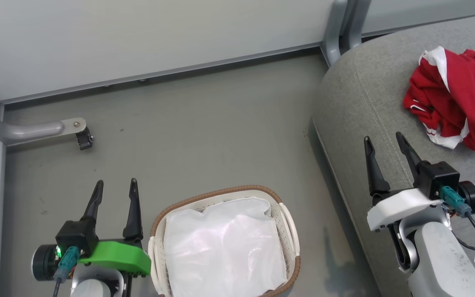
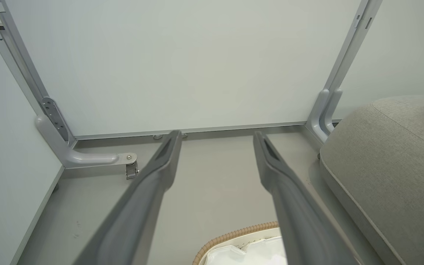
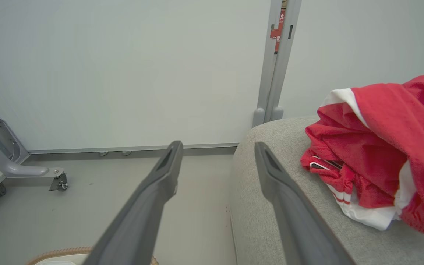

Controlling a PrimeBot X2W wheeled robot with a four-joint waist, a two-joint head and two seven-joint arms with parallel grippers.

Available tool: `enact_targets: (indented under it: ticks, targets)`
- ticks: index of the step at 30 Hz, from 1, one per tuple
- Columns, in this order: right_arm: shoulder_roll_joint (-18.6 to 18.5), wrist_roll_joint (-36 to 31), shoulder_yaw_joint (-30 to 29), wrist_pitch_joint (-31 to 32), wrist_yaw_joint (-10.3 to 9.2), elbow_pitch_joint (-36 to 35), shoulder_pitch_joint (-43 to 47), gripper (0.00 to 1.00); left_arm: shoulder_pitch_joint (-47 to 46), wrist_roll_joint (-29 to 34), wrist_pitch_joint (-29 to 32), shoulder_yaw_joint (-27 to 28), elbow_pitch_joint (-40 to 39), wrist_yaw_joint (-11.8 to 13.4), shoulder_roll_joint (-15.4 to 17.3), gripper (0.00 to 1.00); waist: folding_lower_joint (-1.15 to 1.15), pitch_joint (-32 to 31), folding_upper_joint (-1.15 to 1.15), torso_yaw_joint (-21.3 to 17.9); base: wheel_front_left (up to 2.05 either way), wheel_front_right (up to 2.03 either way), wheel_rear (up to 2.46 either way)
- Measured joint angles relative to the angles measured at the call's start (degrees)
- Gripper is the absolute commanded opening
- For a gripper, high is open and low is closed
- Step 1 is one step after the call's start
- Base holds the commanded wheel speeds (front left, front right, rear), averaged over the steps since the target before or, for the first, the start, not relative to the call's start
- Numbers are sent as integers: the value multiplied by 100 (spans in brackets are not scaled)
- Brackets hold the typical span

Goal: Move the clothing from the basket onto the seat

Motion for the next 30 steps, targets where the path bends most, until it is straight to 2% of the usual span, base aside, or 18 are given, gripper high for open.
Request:
enact_targets:
  ticks: [9,30]
  targets:
    - [16,59,86,0,0,90,319,100,313,-4,1,170,86,51,-1,100,0,-300,0,177,0,0,0]
    - [22,267,314,0,0,229,872,100,854,-292,0,343,188,10,-1,100,0,-776,0,273,0,0,0]
